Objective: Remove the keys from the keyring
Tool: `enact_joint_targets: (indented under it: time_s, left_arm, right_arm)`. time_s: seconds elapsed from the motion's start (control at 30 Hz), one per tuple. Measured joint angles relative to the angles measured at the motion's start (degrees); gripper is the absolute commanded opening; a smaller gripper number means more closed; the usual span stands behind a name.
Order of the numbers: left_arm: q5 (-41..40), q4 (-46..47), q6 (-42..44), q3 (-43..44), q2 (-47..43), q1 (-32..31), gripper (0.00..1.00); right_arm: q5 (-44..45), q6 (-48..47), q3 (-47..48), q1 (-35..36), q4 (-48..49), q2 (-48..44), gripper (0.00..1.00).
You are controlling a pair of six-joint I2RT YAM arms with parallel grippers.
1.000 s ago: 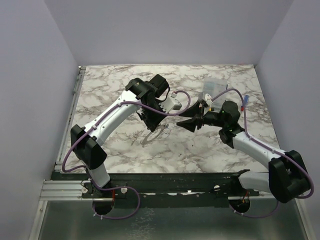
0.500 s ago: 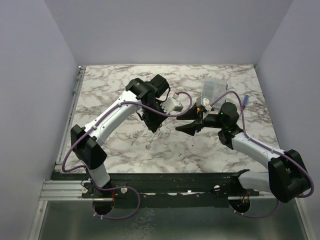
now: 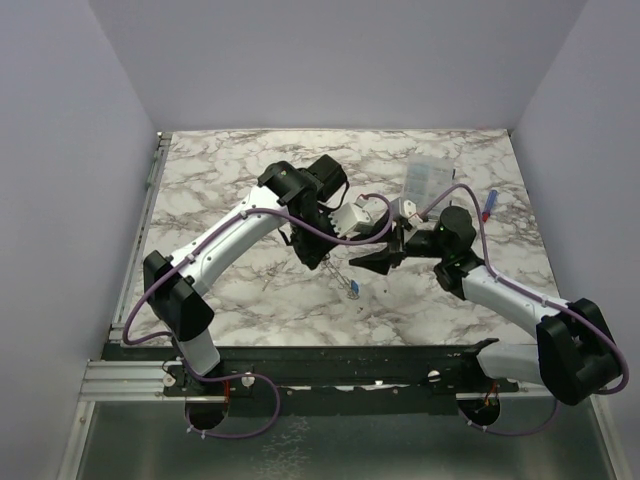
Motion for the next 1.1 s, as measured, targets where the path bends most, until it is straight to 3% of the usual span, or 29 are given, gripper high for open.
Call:
enact_joint_targets:
  time_s: [0.83,1.1]
  left_arm:
    - [1.5,-0.3,5.4,1.9,-1.1,-2.4,0.0]
    - [1.7,-0.9,7.0,2.3,-1.2,-2.4,0.0]
  right_arm:
    - [0.2,-10.7,3.1,6.4,-7.8,0.9,0.56]
    - [0.1,-11.4,4.0,6.4,-9.7,0.9,0.62]
